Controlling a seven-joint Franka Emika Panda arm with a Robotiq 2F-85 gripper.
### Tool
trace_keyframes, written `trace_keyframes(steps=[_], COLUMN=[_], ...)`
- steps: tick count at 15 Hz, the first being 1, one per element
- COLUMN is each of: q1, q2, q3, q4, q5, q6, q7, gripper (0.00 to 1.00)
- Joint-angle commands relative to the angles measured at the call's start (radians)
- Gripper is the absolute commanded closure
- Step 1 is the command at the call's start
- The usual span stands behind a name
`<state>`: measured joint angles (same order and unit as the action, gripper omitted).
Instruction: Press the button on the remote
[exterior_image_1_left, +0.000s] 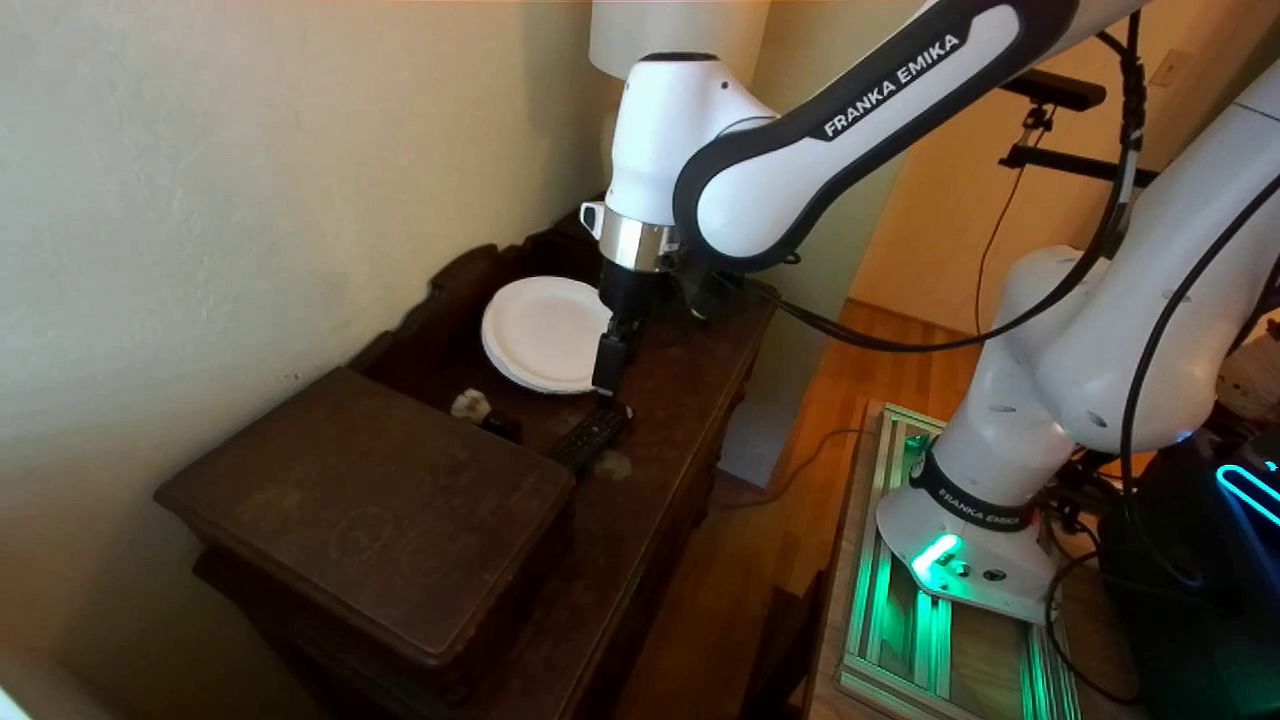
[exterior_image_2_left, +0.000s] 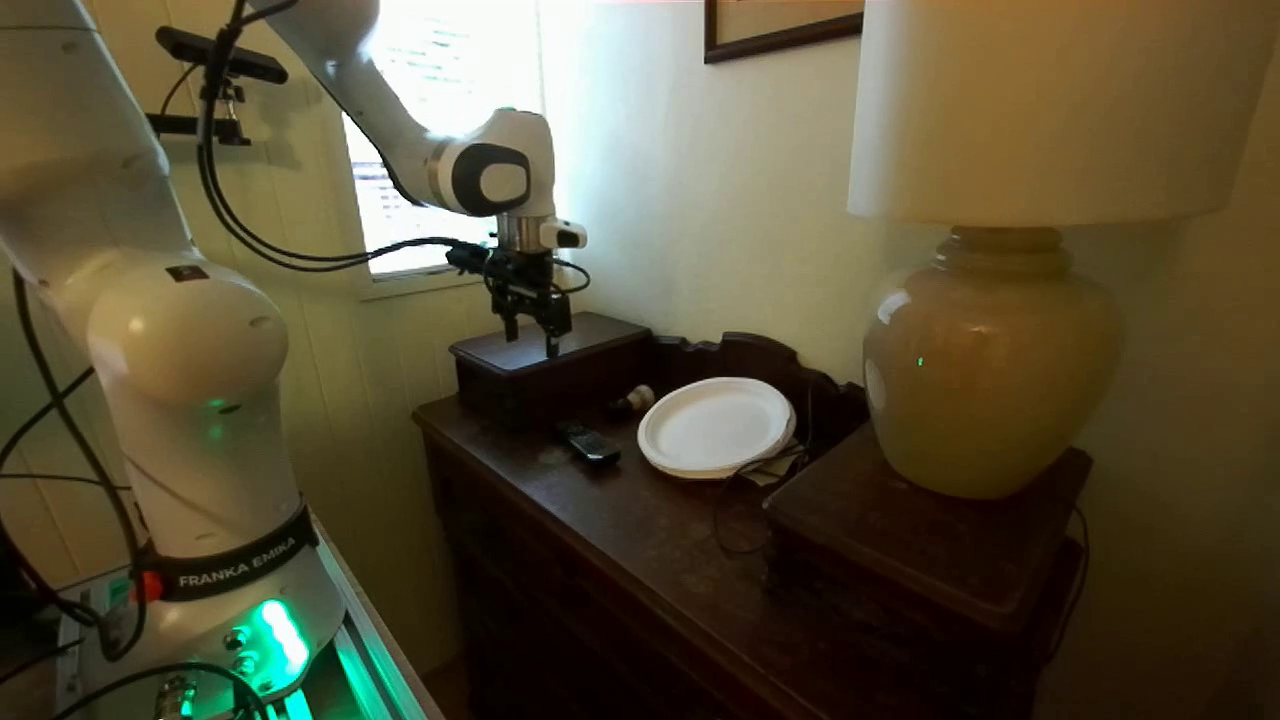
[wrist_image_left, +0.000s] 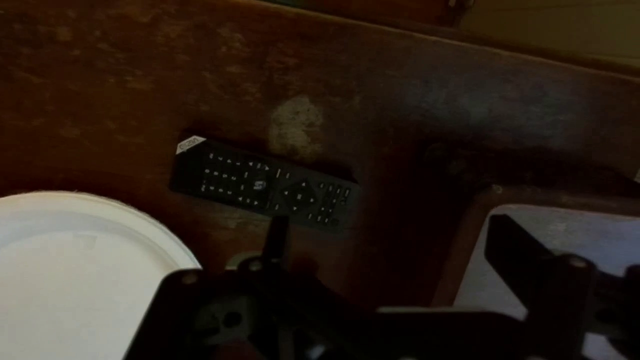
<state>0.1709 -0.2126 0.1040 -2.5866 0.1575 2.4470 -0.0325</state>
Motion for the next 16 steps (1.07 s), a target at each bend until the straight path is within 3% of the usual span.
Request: trace_keyframes(steps=[1,6,9,10,11,16], q1=[-0.002,-0.002,-0.018,-0.023,-0.029,-0.024], q2=[0.017,0.042,0.114,0.140,0.163,0.278], q3=[0.004,0.002,0.011,0.015,0.019,0.020], q4=[0.002,0.011,0.030,0.036,0.040,0.079], q5=[0.009,0.013,-0.040,-0.067,-0.098,-0.218], q6=[-0.001,0.004,0.050,0.071,0.098,0.227], q7=[-0.017,-0.034,0.005,0.026,0.053,0.184], gripper=[0.00,0.00,0.00,0.08,0.26,0.62])
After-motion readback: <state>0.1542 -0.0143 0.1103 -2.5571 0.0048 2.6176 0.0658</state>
